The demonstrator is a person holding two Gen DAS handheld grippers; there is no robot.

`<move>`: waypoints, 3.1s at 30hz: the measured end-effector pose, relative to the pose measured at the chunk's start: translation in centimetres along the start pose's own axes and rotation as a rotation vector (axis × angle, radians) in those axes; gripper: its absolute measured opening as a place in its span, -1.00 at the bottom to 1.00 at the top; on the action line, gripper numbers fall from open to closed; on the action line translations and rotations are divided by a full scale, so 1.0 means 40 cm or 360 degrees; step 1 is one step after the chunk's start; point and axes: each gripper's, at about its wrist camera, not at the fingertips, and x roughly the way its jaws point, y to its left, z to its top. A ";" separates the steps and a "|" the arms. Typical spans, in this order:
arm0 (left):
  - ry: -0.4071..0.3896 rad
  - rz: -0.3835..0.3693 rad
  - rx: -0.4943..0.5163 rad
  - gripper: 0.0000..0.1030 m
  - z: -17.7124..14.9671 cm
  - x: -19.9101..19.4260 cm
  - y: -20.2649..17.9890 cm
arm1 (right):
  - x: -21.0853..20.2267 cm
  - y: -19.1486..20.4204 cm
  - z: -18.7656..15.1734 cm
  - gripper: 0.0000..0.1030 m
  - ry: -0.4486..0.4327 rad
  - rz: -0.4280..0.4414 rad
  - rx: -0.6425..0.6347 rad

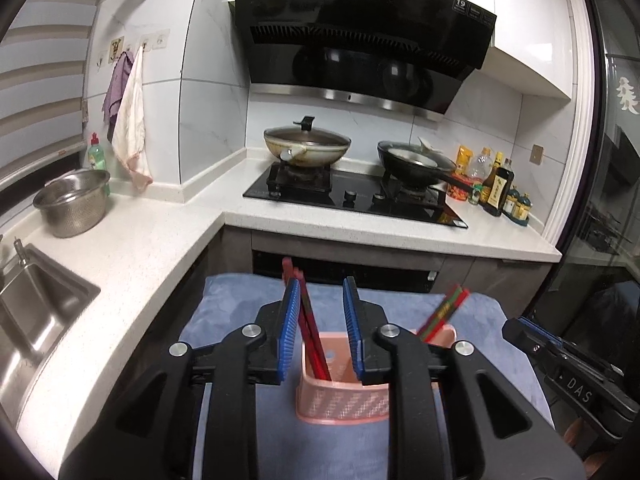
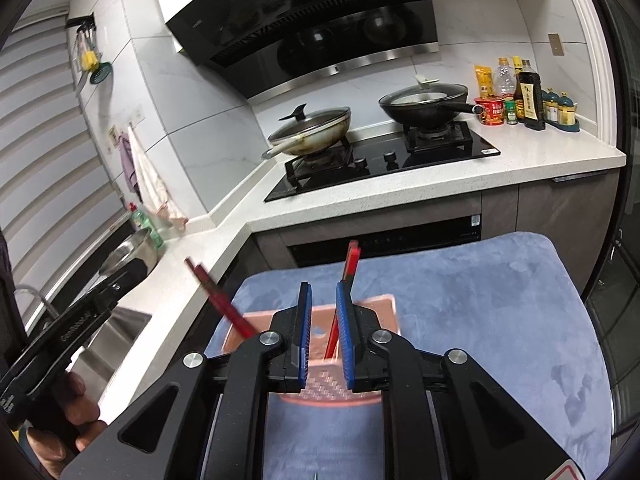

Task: Organize utensils
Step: 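Move the right tool down and grasp the last green chopstick, then hold the green chopstick with the right tool while the left tool moves toward the gold spoon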

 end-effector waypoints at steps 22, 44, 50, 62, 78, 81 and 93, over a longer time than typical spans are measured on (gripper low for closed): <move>0.0561 0.0075 0.0018 -0.28 -0.527 -0.165 0.040 | -0.192 -0.024 -0.557 -0.71 0.0519 -0.0195 -0.0085; 0.0792 0.0123 -0.0013 -0.28 -0.711 -0.254 0.063 | -0.214 0.053 -0.785 -0.70 0.0770 -0.0078 -0.0216; 0.0818 0.0113 -0.0010 -0.28 -0.725 -0.257 0.060 | -0.198 0.049 -0.795 -0.70 0.0798 -0.0085 -0.0207; 0.0852 0.0100 -0.0002 -0.28 -0.736 -0.248 0.052 | -0.185 0.044 -0.796 -0.83 0.0788 -0.0108 -0.0213; 0.0896 -0.0029 0.0043 0.00 -0.749 -0.242 -0.025 | -0.209 -0.039 -0.743 -0.83 0.0697 -0.0209 -0.0062; 0.0906 -0.0080 0.0034 0.01 -0.748 -0.235 -0.048 | -0.206 -0.054 -0.739 -0.83 0.0700 -0.0220 -0.0036; 0.0953 -0.0124 0.0050 -0.14 -0.774 -0.184 -0.114 | -0.200 -0.098 -0.732 -0.83 0.0707 -0.0230 0.0047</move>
